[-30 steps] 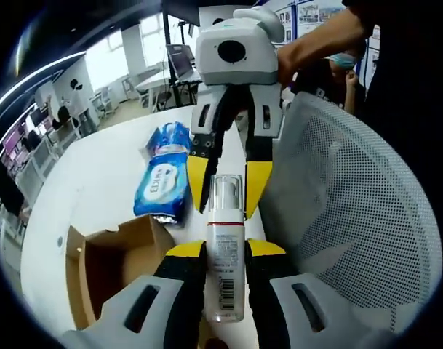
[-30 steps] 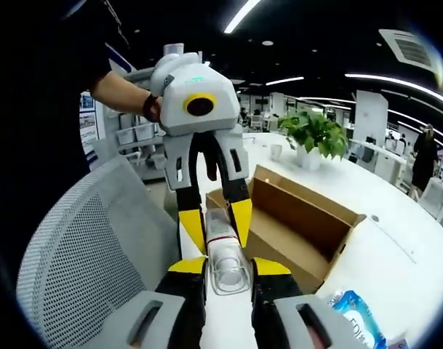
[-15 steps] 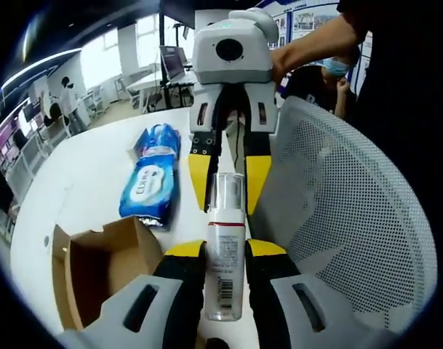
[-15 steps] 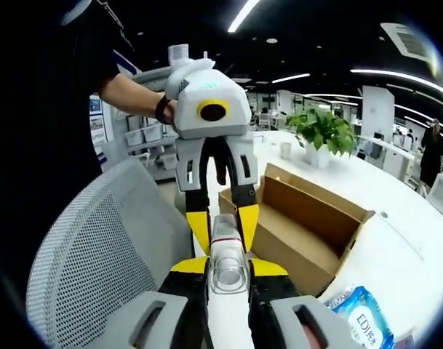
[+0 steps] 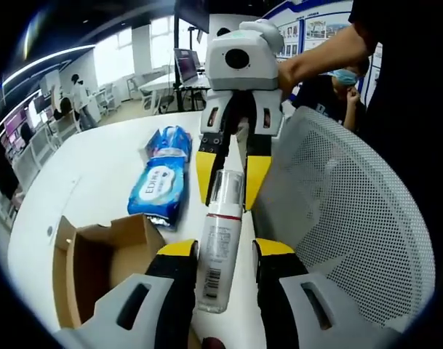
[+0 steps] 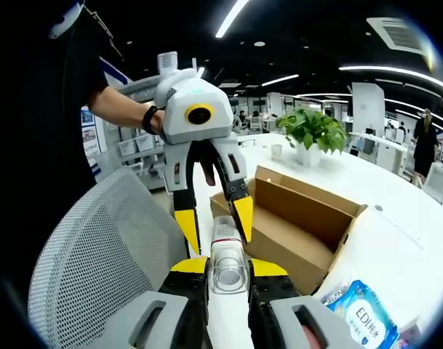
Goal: Operate the shoe box by opening the lid, removing the specified soft item, and placing it in the target area until the item is outside and the box remains undamaged.
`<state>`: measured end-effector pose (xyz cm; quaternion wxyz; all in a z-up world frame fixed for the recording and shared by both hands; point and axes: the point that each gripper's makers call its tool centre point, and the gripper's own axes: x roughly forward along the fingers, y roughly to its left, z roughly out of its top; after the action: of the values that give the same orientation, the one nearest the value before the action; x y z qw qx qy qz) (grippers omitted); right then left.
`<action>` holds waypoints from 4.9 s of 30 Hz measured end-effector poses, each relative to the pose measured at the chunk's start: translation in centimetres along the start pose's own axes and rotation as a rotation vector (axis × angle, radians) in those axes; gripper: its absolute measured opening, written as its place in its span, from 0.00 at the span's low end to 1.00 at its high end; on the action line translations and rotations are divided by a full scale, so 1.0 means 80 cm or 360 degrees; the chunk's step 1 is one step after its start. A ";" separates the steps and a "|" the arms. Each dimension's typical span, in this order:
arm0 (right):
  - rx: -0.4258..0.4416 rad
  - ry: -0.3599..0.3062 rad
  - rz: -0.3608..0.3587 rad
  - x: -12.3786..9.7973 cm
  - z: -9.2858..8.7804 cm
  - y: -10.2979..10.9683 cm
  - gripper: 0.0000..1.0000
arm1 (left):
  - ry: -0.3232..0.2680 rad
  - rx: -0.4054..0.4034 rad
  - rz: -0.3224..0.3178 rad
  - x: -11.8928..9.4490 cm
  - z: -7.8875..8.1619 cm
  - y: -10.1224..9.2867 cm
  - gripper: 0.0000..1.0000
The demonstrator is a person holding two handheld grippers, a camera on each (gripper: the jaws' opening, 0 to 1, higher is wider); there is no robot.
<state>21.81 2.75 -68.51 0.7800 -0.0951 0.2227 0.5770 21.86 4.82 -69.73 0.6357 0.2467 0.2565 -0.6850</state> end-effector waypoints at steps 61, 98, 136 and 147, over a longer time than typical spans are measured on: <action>-0.0065 0.0731 -0.0189 -0.154 -0.081 -0.236 0.15 | -0.0579 -0.1143 0.1055 -0.074 -0.066 0.065 0.34; -0.0705 0.1705 -0.0036 -0.152 -0.127 -0.327 0.16 | -0.0558 -0.1169 0.1088 -0.077 -0.076 0.069 0.33; -0.0556 0.1826 -0.0073 -0.146 -0.135 -0.335 0.23 | -0.0584 -0.1176 0.1086 -0.081 -0.075 0.071 0.32; -0.0603 0.1809 -0.0108 -0.152 -0.128 -0.341 0.31 | -0.0590 -0.1186 0.1101 -0.083 -0.076 0.072 0.32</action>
<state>42.18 -20.48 -74.96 0.5262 -0.5331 0.4950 0.4403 28.18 13.50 -70.09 0.9031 -0.0504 0.2696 -0.3305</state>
